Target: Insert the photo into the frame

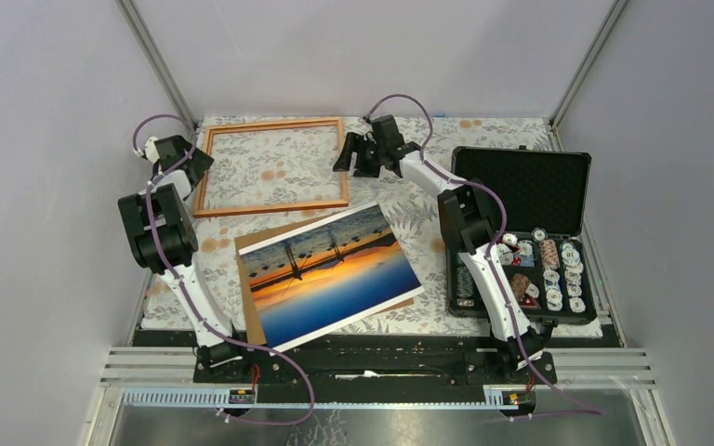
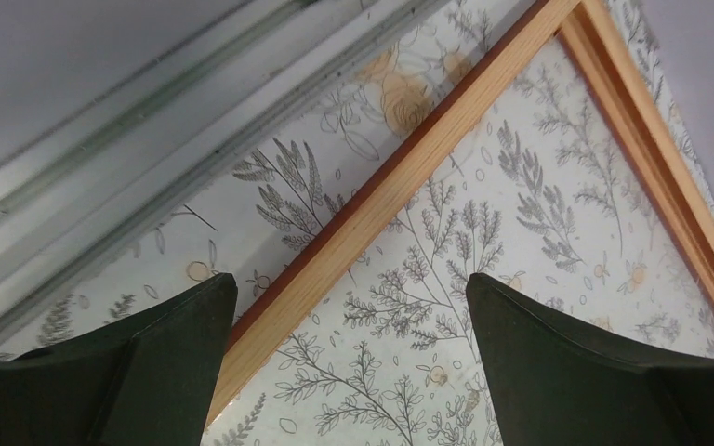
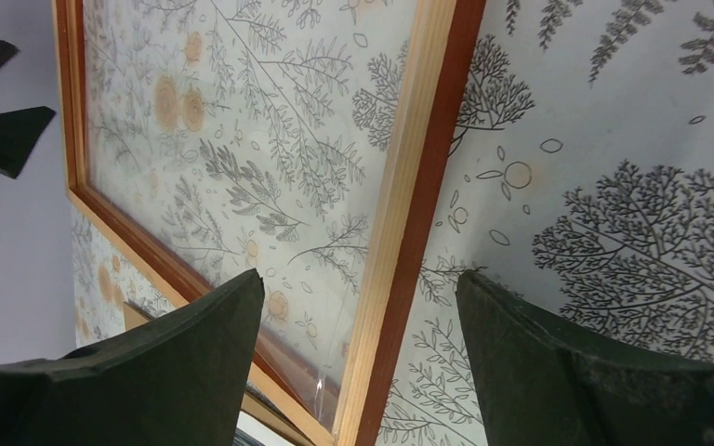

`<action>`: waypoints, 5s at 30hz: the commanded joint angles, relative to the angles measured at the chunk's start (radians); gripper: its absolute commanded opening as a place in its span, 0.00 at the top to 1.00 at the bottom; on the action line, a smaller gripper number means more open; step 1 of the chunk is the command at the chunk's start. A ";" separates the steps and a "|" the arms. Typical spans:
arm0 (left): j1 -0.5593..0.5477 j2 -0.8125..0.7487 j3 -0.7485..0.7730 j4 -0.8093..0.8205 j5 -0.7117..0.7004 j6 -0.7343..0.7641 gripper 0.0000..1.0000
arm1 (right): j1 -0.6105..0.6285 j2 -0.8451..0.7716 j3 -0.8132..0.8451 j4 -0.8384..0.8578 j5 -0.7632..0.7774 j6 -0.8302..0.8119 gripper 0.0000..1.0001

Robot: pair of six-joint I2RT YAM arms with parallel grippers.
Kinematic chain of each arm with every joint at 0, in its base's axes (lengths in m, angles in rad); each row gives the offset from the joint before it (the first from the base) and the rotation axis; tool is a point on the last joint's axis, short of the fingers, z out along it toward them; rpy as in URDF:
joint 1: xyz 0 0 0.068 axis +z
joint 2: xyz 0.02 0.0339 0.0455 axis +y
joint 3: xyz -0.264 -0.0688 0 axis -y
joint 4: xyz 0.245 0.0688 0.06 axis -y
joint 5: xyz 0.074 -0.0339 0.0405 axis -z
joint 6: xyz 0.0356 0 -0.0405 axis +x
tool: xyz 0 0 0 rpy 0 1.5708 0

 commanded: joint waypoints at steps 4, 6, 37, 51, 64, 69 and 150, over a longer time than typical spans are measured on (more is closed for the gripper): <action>0.010 0.054 0.014 0.076 0.109 -0.101 0.01 | -0.005 0.020 0.018 0.055 -0.042 0.031 0.17; 0.009 0.055 0.005 0.064 0.143 -0.126 0.01 | -0.005 0.029 0.025 0.067 -0.052 0.050 0.17; -0.184 -0.021 -0.154 -0.042 0.578 -0.262 0.01 | -0.141 -0.440 -0.547 0.086 0.063 -0.047 0.13; -0.185 -0.025 -0.182 -0.031 0.570 -0.280 0.01 | -0.141 -0.523 -0.576 0.013 0.255 -0.126 0.08; -0.177 -0.031 -0.176 -0.045 0.563 -0.276 0.01 | -0.141 -0.475 -0.545 -0.016 0.275 -0.123 0.13; -0.173 -0.029 -0.175 -0.045 0.563 -0.277 0.01 | -0.141 -0.438 -0.514 -0.038 0.270 -0.122 0.12; -0.152 -0.087 -0.203 -0.003 0.585 -0.303 0.01 | -0.150 -0.601 -1.000 0.739 0.056 0.498 0.30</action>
